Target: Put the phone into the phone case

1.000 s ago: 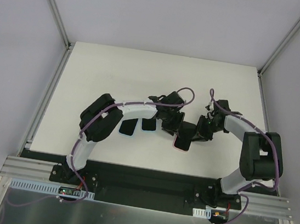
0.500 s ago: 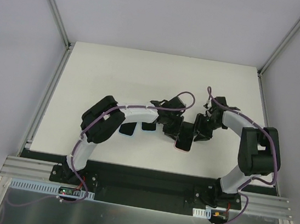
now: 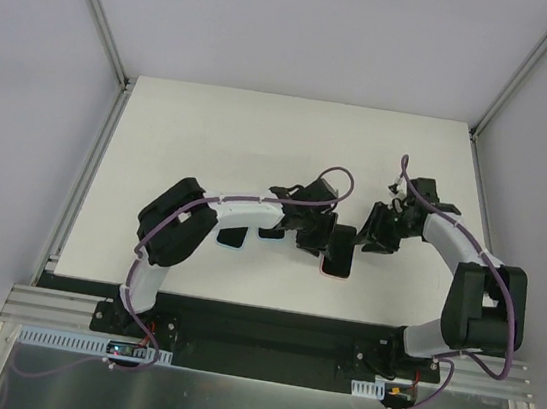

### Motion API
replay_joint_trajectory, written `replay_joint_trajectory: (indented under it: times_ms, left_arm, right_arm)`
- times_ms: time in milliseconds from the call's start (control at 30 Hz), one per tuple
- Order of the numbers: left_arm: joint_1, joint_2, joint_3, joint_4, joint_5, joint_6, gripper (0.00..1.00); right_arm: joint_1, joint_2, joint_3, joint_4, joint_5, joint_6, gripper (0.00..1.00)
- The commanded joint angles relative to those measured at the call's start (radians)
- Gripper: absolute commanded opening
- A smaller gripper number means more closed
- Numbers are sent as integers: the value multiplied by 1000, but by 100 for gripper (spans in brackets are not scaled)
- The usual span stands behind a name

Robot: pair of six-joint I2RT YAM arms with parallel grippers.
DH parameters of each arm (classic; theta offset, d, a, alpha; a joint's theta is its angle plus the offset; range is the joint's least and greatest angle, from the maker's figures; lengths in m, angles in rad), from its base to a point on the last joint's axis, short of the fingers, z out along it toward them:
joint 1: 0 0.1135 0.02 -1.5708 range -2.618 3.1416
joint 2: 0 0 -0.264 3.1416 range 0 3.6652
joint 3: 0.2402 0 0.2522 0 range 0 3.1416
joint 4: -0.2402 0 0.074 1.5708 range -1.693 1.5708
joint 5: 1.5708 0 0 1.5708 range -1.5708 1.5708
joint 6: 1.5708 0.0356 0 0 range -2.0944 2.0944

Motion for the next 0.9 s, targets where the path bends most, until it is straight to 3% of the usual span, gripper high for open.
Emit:
replay_joint_trajectory:
  times_ms: [0, 100, 333, 567, 867]
  left_arm:
    - [55, -28, 24, -10, -19, 5, 41]
    - [78, 7, 63, -7, 24, 36, 46]
    - [81, 91, 151, -7, 104, 71, 45]
    - [82, 122, 137, 2, 108, 45, 38]
    - [83, 168, 130, 17, 160, 36, 34]
  right_arm:
    - [-17, -71, -43, -19, 1, -2, 41]
    - [-20, -71, -79, 17, -27, 4, 43]
    - [-30, -54, -119, 100, -95, -19, 53]
    - [-34, 21, -119, 147, -132, -30, 45]
    - [-36, 31, -146, 179, -179, -46, 54]
